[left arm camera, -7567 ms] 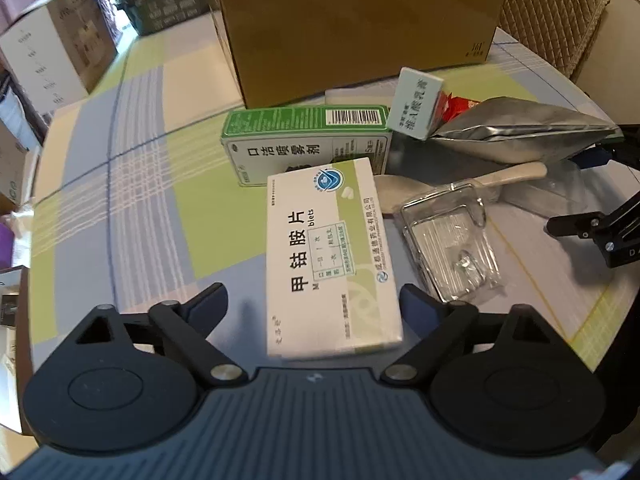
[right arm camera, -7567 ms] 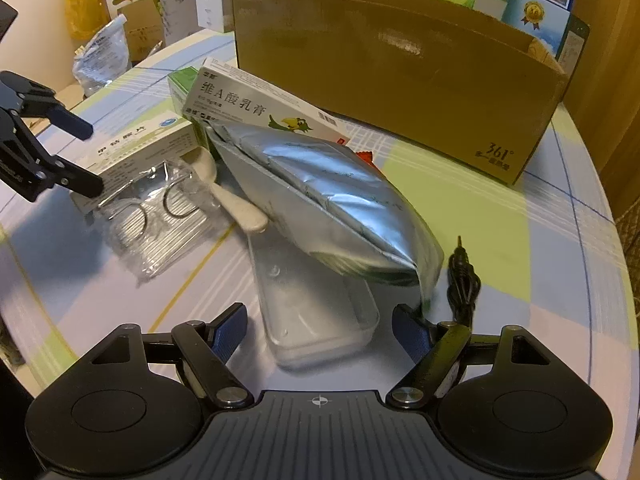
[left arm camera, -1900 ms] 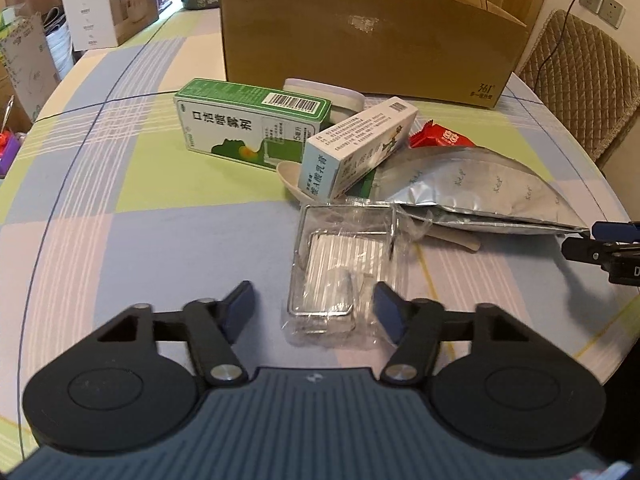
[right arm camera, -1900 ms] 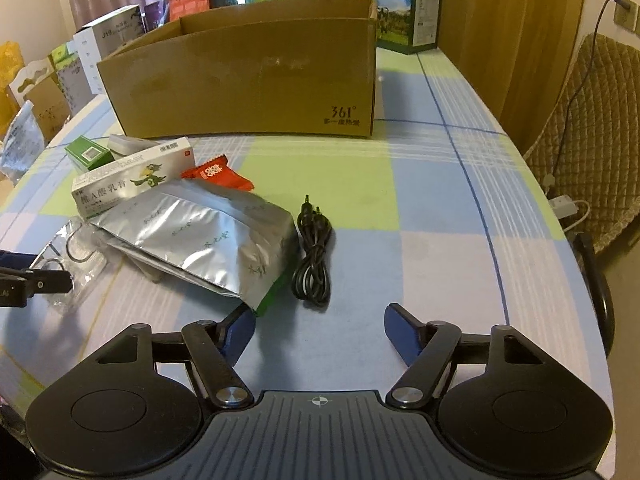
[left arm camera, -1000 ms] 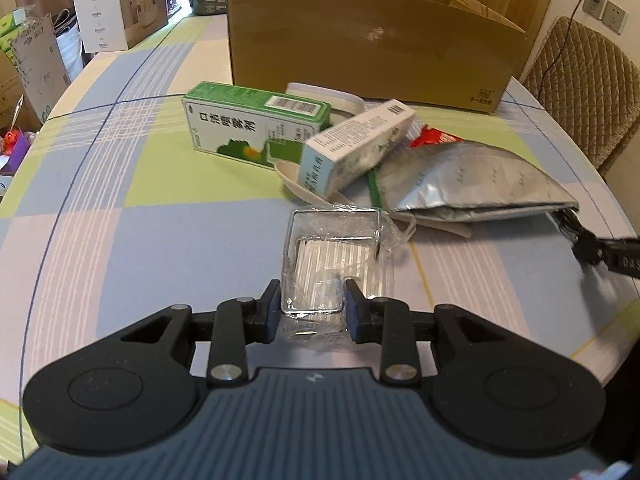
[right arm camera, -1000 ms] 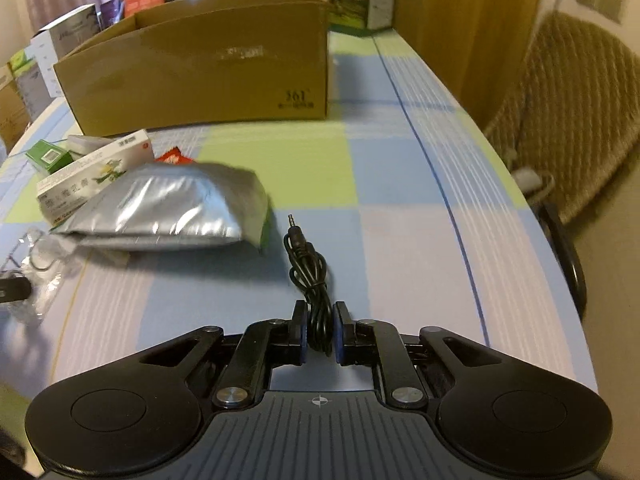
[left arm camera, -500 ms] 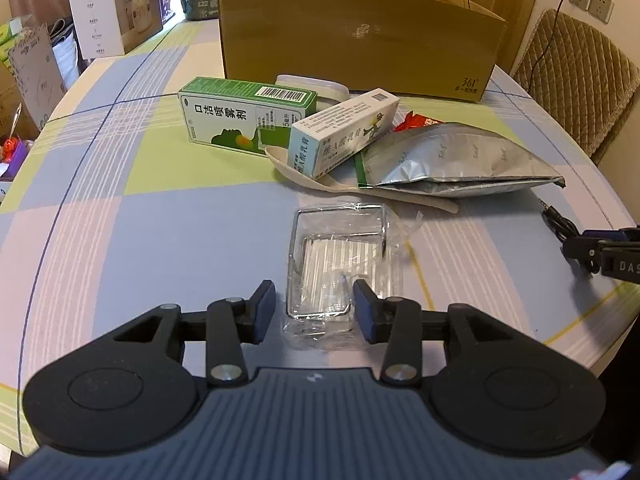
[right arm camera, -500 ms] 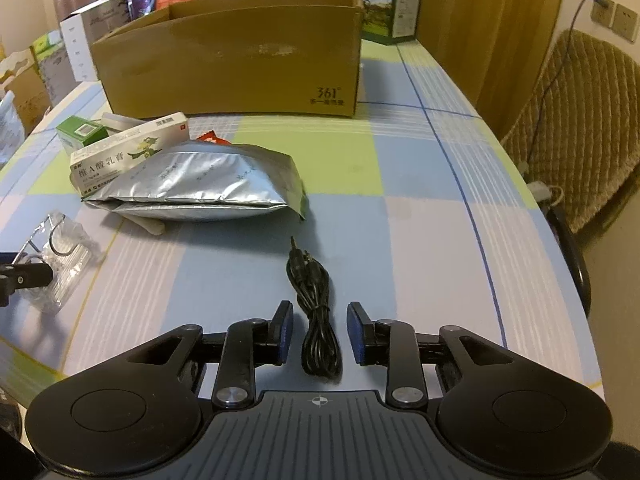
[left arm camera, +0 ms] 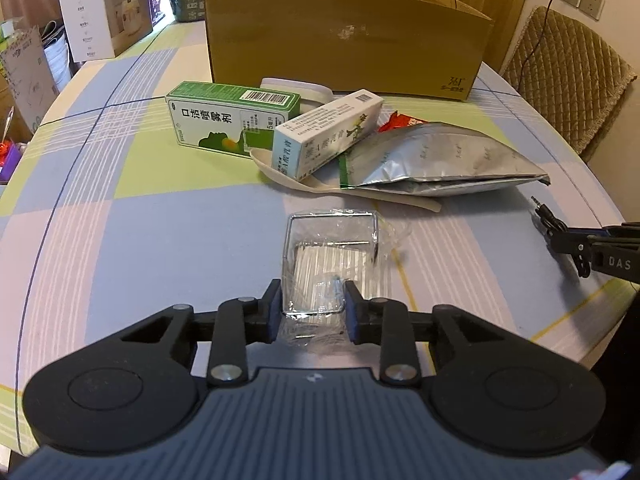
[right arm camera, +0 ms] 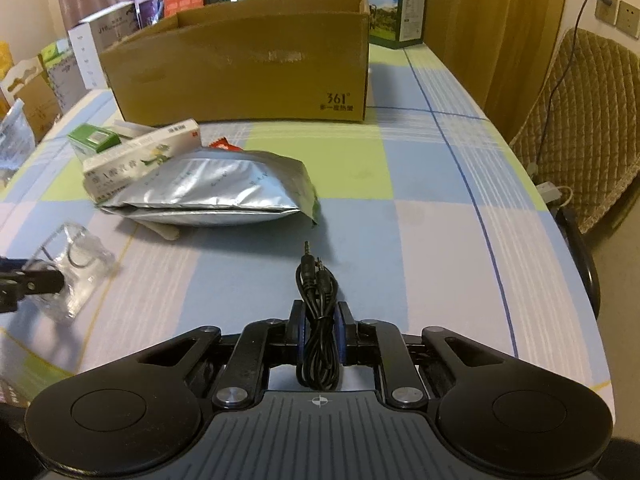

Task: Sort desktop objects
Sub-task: 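Grasp the coiled black cable with the right gripper, then carry the blister pack and cable into the cardboard box and release both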

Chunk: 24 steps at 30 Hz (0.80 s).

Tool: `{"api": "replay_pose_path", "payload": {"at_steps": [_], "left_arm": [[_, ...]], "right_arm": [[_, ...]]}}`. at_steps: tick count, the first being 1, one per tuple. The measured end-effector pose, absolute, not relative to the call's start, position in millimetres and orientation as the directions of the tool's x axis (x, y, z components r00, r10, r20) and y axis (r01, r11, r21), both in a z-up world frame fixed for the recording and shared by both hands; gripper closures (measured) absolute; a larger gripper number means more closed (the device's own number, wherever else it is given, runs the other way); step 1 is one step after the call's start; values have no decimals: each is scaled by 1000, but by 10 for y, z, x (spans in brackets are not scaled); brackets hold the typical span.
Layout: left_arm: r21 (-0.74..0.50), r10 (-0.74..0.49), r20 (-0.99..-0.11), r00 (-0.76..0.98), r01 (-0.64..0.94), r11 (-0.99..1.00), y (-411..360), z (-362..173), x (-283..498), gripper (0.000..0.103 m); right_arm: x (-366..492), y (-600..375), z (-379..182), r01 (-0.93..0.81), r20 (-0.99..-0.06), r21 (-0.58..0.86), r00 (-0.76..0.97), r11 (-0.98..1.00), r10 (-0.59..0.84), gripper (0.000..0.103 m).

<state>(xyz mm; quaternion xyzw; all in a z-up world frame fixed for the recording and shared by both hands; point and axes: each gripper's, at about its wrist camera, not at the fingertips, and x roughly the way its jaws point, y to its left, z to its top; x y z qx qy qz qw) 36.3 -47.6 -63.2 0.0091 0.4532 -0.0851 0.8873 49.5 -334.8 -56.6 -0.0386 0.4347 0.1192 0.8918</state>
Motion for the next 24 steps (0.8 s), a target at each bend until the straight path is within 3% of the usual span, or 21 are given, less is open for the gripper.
{"api": "replay_pose_path", "payload": {"at_steps": [11,24], "left_arm": [[-84,-159,-791,591,152,985,-512,-432,191,77],[-100,-183,-714,676,161,982,-605,146,410,77]], "right_arm": [[250,-3306,-297,-264,-756,67,615,962,222,92],[394,-3219,208,-295,-682,98,676,951,280,92]]}}
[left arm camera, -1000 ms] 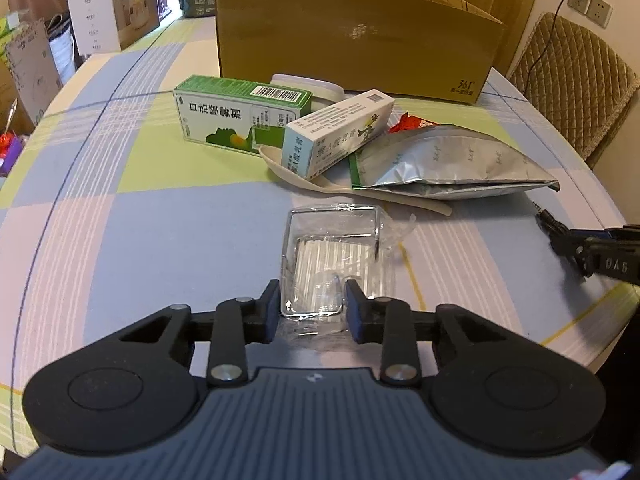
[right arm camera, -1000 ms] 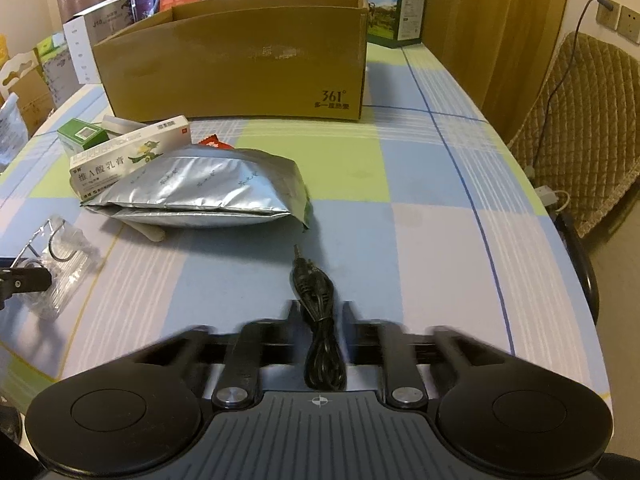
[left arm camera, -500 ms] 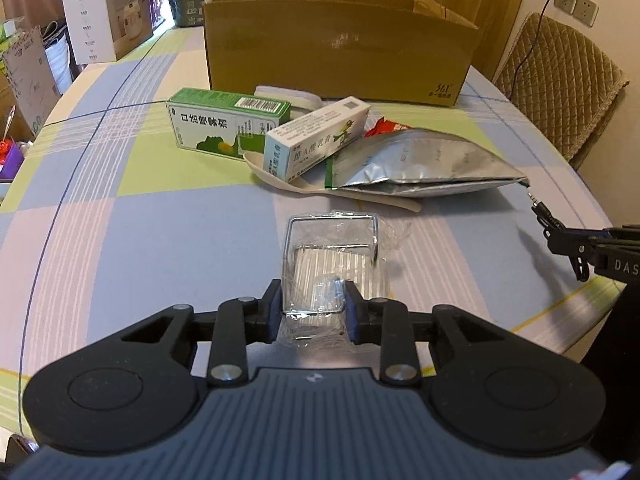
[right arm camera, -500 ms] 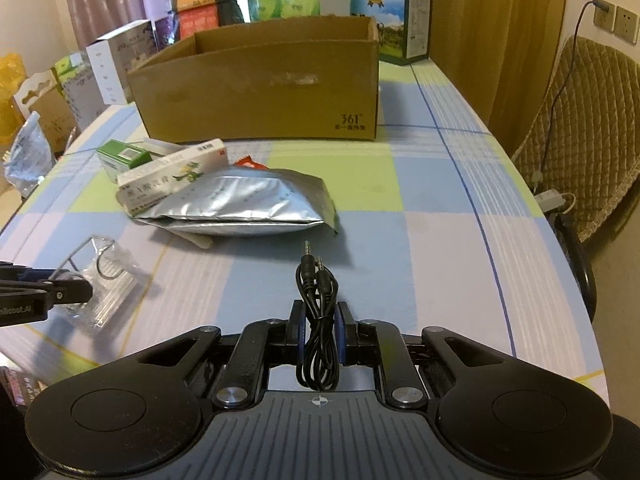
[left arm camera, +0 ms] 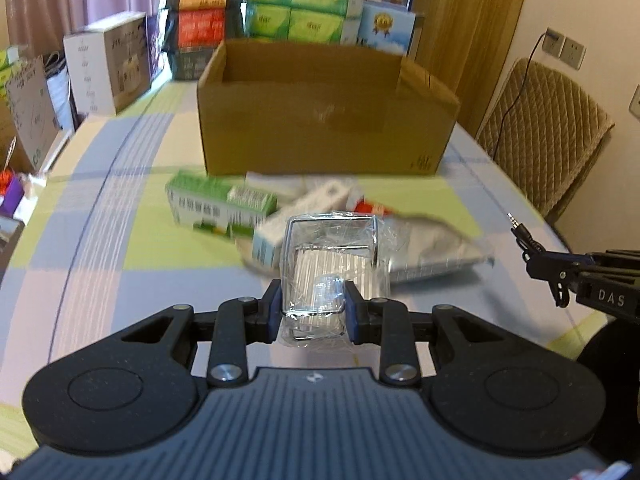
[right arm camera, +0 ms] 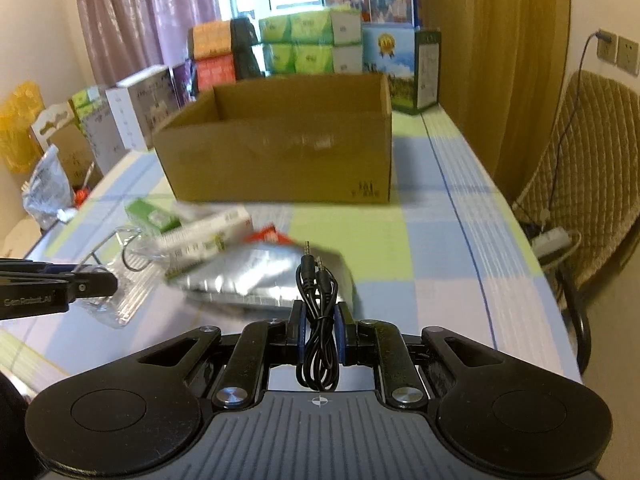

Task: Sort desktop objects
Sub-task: 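Carry the blister pack and cable into the cardboard box and release both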

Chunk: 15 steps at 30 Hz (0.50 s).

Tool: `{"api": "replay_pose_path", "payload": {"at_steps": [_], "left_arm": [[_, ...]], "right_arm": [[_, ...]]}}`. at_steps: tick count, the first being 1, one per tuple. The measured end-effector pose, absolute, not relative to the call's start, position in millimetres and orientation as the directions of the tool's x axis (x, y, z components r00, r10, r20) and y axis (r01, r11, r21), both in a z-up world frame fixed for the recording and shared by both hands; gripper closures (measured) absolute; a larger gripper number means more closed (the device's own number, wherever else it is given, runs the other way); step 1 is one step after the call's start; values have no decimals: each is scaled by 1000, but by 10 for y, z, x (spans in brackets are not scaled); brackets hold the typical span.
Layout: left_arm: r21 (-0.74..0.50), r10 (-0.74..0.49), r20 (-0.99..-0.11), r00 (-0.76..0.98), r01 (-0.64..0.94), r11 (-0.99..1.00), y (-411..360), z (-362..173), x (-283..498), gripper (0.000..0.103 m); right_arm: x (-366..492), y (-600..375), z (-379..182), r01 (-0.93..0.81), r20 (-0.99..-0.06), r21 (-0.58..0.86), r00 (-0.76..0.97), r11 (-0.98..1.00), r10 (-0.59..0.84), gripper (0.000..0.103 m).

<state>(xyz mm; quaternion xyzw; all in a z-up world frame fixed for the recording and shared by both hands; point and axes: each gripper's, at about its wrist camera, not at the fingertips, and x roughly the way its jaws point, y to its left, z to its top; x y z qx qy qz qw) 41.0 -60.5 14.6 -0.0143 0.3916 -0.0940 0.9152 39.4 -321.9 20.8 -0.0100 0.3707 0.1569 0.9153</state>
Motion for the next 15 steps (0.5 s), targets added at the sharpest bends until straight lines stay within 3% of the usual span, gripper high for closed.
{"api": "replay_pose_path", "payload": {"at_steps": [15], "left_arm": [[-69,-198,-626,754,200,977,-679,853,1574,77]], "right_arm": [[1555,-2939,850,-348,-591,100,733,932,337,92]]}}
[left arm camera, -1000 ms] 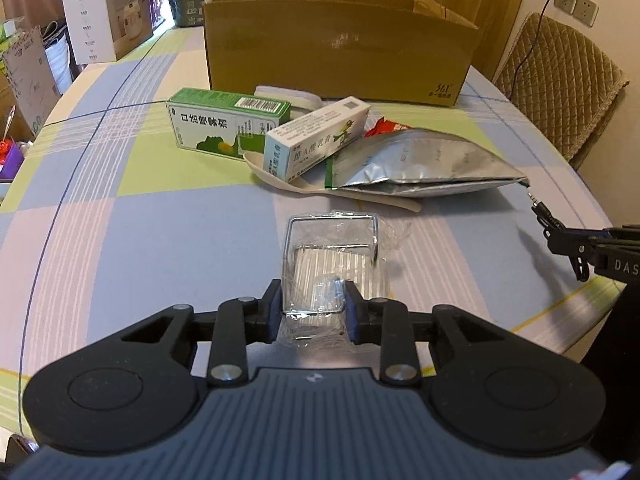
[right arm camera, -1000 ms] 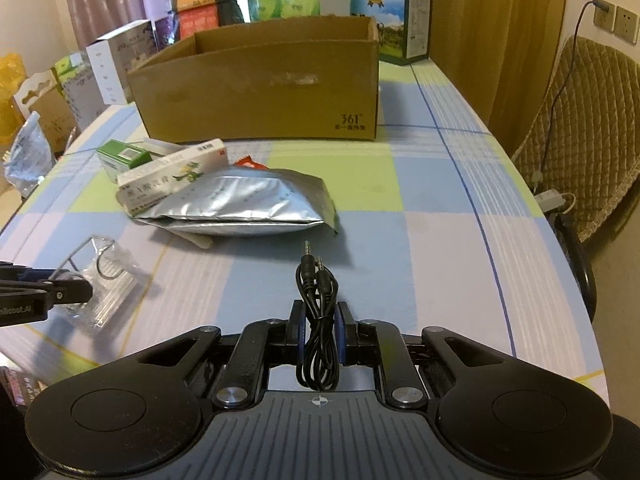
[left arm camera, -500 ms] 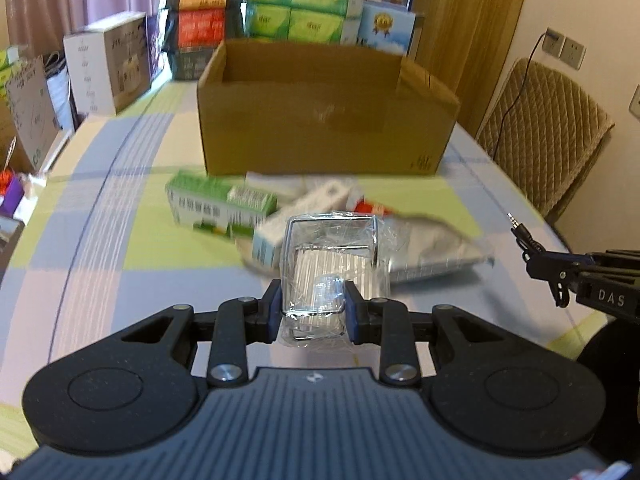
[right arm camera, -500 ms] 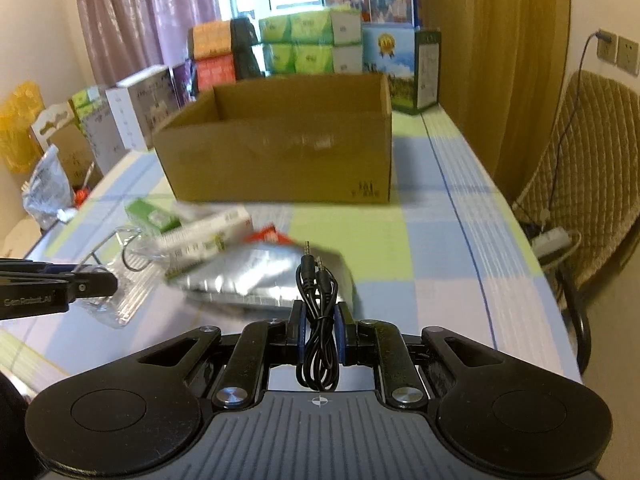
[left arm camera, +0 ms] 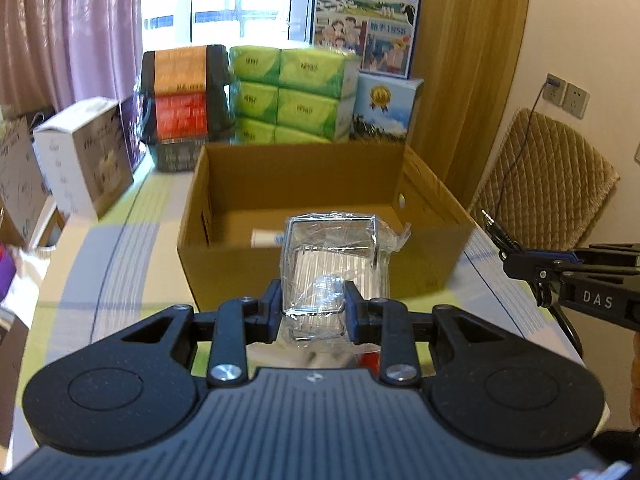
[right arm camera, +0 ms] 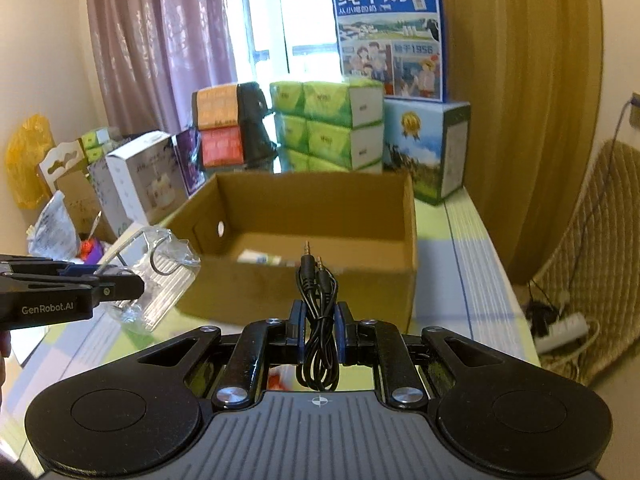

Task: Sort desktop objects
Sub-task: 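Carry the blister pack and cable into the cardboard box and release both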

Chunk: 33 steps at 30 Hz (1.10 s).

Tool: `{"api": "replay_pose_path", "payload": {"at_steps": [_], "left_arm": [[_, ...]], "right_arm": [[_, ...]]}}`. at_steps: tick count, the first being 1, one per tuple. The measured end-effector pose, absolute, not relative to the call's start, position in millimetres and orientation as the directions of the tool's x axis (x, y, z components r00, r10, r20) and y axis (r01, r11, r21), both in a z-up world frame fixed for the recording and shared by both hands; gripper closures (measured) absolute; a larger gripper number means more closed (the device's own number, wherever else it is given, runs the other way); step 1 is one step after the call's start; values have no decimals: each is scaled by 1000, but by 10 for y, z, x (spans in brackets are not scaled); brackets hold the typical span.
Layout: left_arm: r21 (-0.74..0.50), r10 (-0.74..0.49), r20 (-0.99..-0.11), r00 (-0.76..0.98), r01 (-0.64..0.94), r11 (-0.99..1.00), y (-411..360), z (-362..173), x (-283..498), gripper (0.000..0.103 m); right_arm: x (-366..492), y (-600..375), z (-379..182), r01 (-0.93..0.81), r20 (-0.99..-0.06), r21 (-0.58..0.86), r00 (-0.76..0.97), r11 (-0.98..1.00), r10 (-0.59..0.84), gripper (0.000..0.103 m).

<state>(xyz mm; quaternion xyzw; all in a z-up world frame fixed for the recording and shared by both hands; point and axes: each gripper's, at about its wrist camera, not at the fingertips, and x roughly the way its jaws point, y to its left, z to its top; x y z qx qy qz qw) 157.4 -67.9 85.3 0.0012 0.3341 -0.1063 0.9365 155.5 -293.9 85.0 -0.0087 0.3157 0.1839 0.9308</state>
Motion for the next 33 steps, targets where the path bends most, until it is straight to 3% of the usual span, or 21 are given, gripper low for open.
{"api": "replay_pose_path", "payload": {"at_steps": [17,33], "left_arm": [[-105,-198,-652,732,172,980,-669,858,2976,77],[-136,-214,-655,725,166,977,-645,623,3260,75]], "right_arm": [[2947,-2832,718,-295,-653,158,685,942,324,92],[3315,-2780,407,-266,-681,182,661,947,316,92]]}}
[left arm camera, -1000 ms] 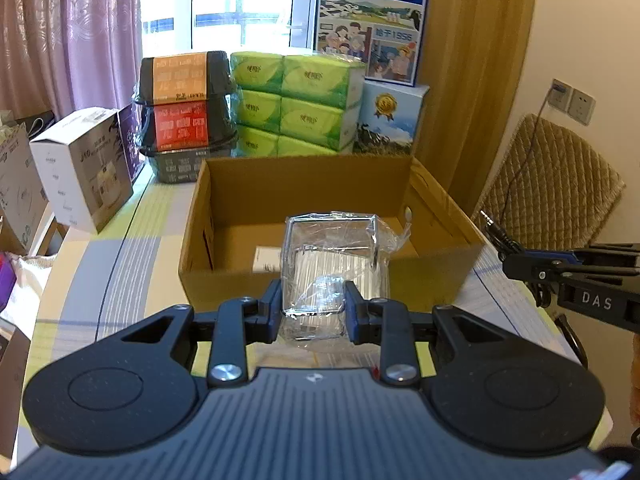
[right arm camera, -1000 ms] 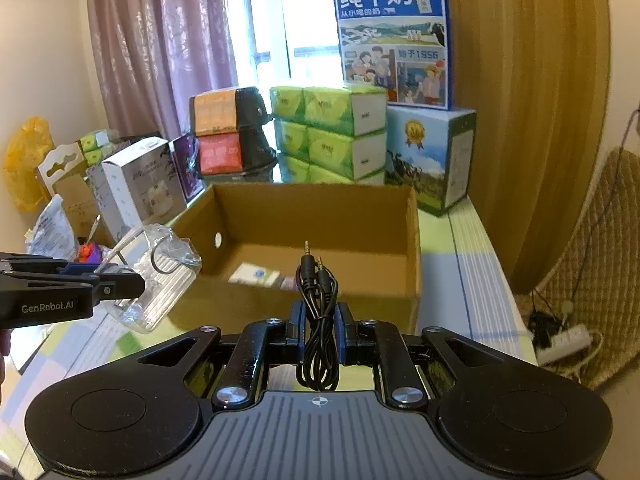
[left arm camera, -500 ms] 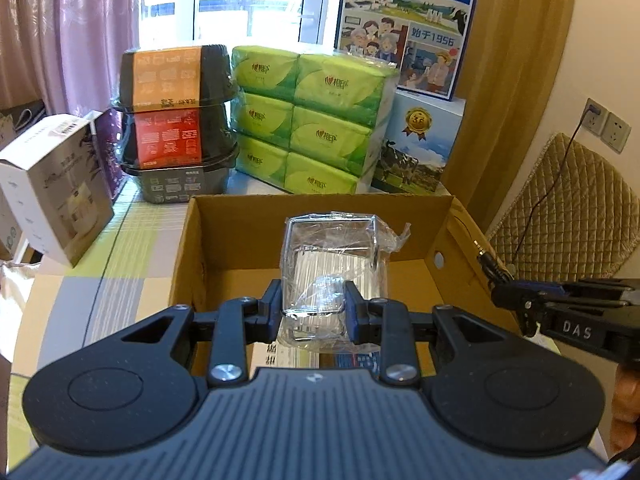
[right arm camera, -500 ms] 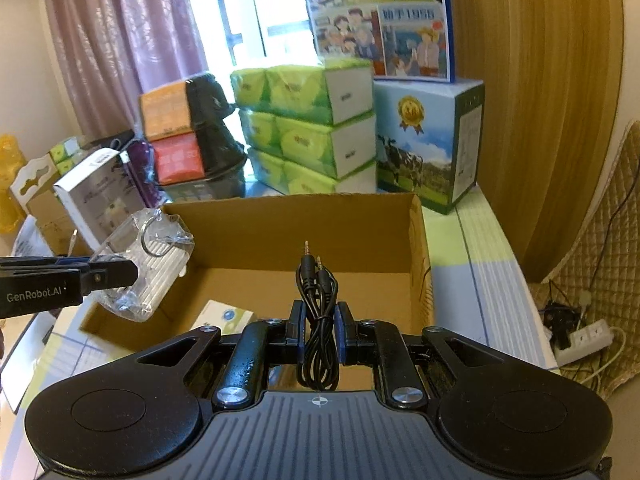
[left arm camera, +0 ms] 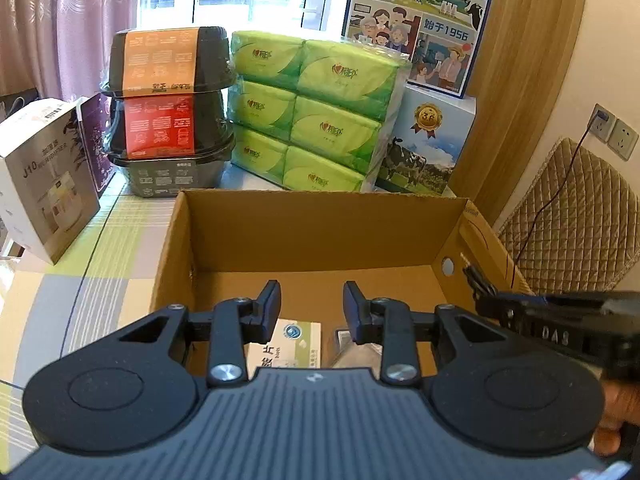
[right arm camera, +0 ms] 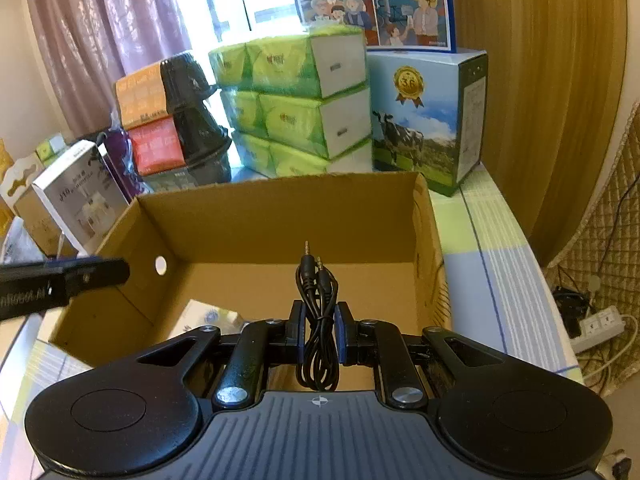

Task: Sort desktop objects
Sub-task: 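Carry the blister pack and cable into the cardboard box and release both, then withdraw both grippers from the cardboard box back over the table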

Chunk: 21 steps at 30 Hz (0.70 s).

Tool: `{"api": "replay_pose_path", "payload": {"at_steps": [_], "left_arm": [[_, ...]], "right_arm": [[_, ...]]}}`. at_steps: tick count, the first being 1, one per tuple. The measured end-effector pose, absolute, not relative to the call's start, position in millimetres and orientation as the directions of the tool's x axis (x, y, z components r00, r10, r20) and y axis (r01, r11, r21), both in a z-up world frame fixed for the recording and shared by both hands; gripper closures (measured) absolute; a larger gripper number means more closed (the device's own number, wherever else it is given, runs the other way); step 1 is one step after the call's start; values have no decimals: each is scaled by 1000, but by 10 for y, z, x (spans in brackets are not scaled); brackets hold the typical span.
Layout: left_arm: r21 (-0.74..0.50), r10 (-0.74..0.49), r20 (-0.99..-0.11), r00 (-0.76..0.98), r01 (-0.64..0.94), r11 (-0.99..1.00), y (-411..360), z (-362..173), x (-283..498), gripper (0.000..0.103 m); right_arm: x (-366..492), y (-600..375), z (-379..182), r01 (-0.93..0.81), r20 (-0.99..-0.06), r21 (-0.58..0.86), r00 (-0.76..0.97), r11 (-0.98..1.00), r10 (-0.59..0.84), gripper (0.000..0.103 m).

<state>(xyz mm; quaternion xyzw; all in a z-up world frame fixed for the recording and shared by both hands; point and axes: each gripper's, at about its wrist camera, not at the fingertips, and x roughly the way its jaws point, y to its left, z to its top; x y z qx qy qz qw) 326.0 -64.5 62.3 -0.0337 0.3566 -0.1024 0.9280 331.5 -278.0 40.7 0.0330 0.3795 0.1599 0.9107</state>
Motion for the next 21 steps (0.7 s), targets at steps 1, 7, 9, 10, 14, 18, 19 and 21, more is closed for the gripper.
{"api": "replay_pose_path", "payload": {"at_steps": [1,7,9,10,14,18,19,21], "left_arm": [[-131,-209,-655,727,163,978,-632,627,3235,75],[-133,-214,-646,733,168,977,-578,703,3013,68],[-134,-213,-643,736,166,977,-565,739,2894,60],[-135,-213,-641,737,165,977,-564,758,2832,57],[-134,-202,-637,744,151,979,-550,847,2517,43],[-127,-198,-627,753,152,980,-562,918,2120,28],[-122,-195,-627,754,152,981,-569,928,2022,26],[-111,-192,-626,756,158,981,-585,939,1792,16]], "right_arm": [[3324,-2781,418,-270,-669,197,666,943,330,91],[3199,-2875,598,-265,-607,250,706,931,364,43],[3068,-2918,678,-271,-595,250,715,930,368,43],[2991,-2935,716,-271,-589,247,721,930,366,42],[2566,-3032,819,-267,-566,243,742,933,360,24],[2066,-3091,801,-273,-574,234,736,933,359,12],[1935,-3096,778,-272,-584,233,729,934,357,10],[1718,-3098,729,-278,-606,231,709,932,362,6]]}}
